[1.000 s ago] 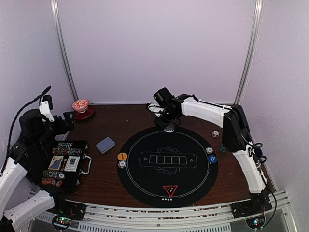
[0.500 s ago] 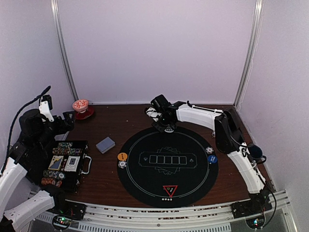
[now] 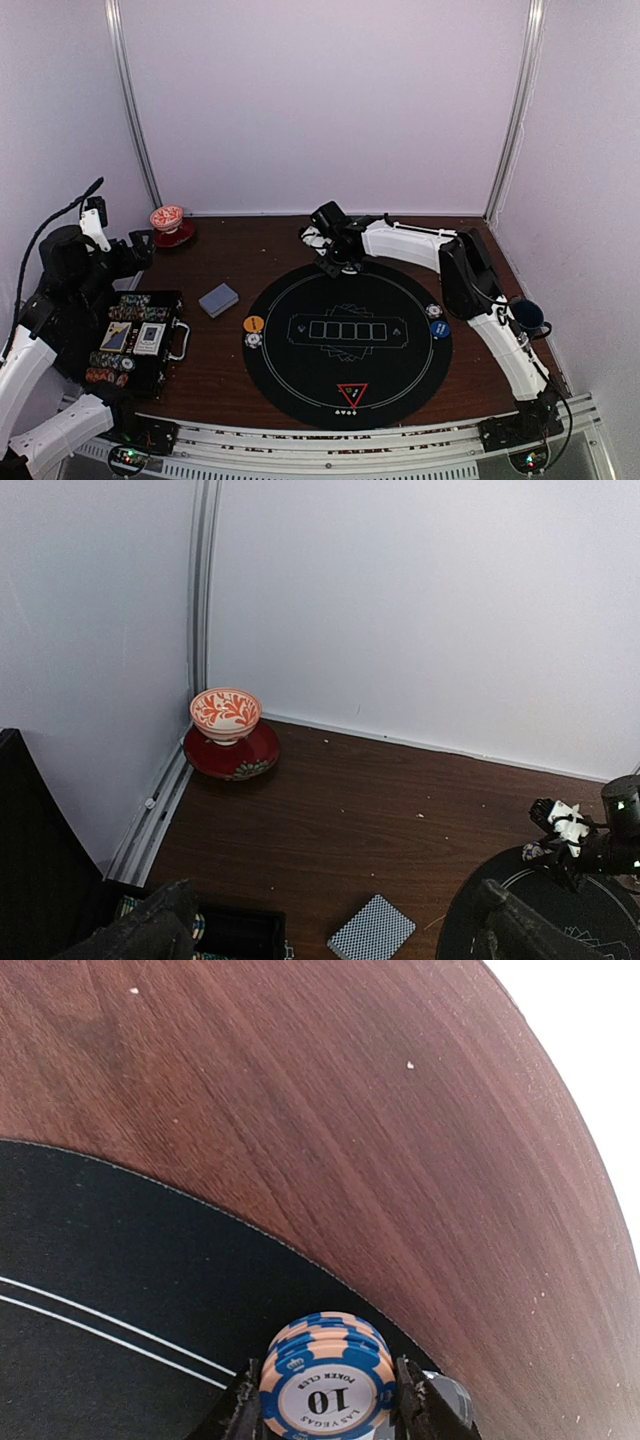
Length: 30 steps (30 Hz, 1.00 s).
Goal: Distribute texas hold em gaming equipment
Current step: Place the poker chips pile in the dealer area.
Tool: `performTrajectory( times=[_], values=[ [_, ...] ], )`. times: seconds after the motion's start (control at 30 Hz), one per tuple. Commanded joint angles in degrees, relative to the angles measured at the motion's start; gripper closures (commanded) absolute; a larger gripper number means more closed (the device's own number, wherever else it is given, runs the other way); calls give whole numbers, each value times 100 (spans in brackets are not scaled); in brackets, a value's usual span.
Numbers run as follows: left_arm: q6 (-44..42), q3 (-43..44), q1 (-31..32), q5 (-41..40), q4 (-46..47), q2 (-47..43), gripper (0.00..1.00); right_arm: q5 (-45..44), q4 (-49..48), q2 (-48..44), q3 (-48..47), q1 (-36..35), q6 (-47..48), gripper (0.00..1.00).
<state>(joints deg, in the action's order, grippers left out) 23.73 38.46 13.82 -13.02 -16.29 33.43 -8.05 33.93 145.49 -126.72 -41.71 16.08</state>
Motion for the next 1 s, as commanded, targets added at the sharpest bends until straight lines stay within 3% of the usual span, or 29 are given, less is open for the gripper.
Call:
performTrajectory(
  times=[0.0,0.17,0.97],
  values=[
    [49,-58,-92,80,346,-14,2,-301,-141,158,-202,29,110,73],
    [64,-58,-108,106,346,1,2,-255,-114,167,-204,49,124,72],
    [88,-49,-165,165,355,21,2,-198,144,73,-412,37,150,44]
  ],
)
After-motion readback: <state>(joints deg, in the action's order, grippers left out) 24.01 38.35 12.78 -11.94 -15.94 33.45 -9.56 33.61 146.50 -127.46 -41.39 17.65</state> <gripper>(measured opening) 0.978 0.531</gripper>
